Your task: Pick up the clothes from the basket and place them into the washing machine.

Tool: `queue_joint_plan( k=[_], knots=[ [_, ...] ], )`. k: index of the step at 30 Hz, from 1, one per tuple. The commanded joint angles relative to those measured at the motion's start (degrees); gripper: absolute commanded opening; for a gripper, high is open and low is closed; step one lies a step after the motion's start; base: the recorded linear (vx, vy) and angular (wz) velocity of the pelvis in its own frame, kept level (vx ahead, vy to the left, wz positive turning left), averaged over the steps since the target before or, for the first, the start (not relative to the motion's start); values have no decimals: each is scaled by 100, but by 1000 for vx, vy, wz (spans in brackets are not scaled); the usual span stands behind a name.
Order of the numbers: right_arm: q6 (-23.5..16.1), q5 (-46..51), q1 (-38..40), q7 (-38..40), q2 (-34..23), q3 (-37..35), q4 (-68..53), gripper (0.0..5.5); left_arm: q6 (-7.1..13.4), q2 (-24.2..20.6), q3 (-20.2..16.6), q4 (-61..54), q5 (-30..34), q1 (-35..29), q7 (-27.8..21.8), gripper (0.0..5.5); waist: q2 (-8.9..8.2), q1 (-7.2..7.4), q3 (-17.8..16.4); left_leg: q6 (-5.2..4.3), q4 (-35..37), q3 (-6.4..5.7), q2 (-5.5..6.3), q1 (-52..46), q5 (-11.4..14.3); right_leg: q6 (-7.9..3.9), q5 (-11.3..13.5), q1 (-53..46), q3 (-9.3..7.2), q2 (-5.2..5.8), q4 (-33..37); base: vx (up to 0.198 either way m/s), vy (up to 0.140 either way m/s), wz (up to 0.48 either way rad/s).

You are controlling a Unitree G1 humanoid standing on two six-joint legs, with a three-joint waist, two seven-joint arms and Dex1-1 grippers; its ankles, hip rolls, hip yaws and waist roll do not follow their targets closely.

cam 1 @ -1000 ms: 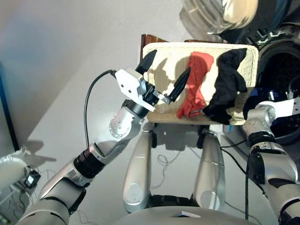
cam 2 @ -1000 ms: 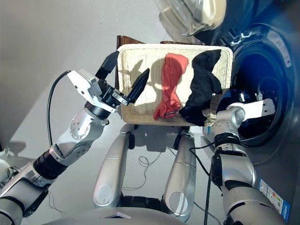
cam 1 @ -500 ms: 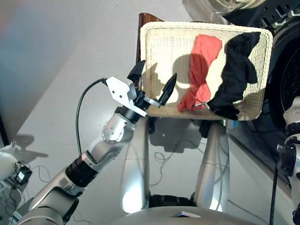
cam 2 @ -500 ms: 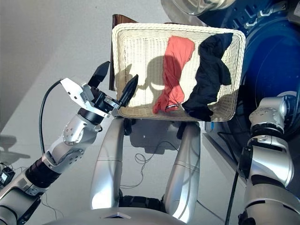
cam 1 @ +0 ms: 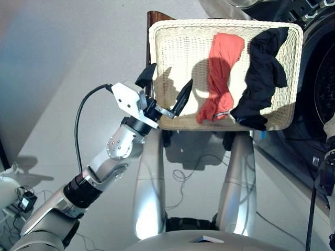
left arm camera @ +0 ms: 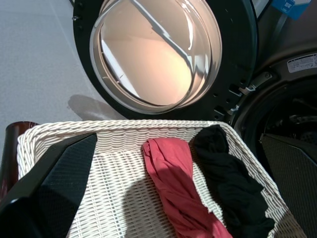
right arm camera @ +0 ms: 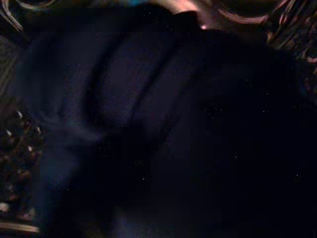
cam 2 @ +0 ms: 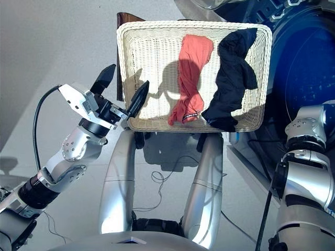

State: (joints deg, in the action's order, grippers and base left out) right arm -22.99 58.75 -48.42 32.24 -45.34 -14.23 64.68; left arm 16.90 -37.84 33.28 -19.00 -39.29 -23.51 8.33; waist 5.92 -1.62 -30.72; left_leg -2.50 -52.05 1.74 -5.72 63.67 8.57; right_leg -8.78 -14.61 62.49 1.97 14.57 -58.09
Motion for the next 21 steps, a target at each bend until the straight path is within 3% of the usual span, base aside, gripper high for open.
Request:
queue_joint_plan(
  k=[1,6,7,10,11,12,14,16,20,21],
  knots=[
    [-96,318,189,-430,-693,148,239,550,234,114,-217,-522,23,52,-114,550,13,148,93,-430,111,-59,-268,-596,418,79,63,-223,-53,-192,371,0,0,0],
    [-86,-9,549,-624,-73,540,-362,550,249,236,-329,-501,31,107,-103,550,-31,187,93,-396,314,11,-228,-738,349,97,172,-354,-7,-189,577,0,0,0],
    [-133,-451,833,-668,291,857,-949,550,258,328,-395,-474,53,111,-100,550,-44,210,93,-379,418,43,-218,-785,303,115,232,-397,10,-184,684,0,0,0],
    [-13,-1125,1307,-786,592,1235,-1654,550,278,347,-474,-452,101,140,-112,550,-105,245,93,-374,598,101,-215,-895,217,129,318,-504,6,-178,865,0,0,0],
    [218,-1750,1656,-1007,664,1632,-2255,550,281,310,-560,-431,141,194,-160,550,-149,269,93,-378,722,113,-231,-975,146,135,403,-577,2,-193,998,0,0,0],
    [187,-2069,2024,-1152,862,1849,-3050,550,284,302,-645,-403,211,246,-206,550,-207,309,93,-393,921,147,-273,-1089,70,133,544,-707,-35,-207,1268,3,8,-187],
    [217,-2202,2237,-1225,940,1910,-3460,550,287,302,-708,-359,199,328,-233,550,-254,325,93,-399,1067,177,-287,-1193,6,128,632,-822,-73,-219,1450,8,-13,-291],
    [235,-2545,2570,-1535,1065,2187,-4345,550,256,328,-857,-121,253,539,-264,550,-358,347,93,-426,1626,290,-349,-1552,-238,75,910,-1177,-155,-264,2056,14,-16,-108],
    [206,-3017,2807,-1650,1192,2333,-5236,550,259,593,-982,384,265,683,-230,550,-437,371,93,-421,2264,396,-312,-2008,-496,7,1203,-1612,-212,-260,2738,8,-4,-47],
    [120,-3193,2863,-1698,1333,2372,-5938,550,270,777,-1012,667,238,598,-213,550,-496,421,93,-428,2547,460,-279,-2202,-616,-37,1355,-1801,-211,-264,3065,0,0,0]
  ],
)
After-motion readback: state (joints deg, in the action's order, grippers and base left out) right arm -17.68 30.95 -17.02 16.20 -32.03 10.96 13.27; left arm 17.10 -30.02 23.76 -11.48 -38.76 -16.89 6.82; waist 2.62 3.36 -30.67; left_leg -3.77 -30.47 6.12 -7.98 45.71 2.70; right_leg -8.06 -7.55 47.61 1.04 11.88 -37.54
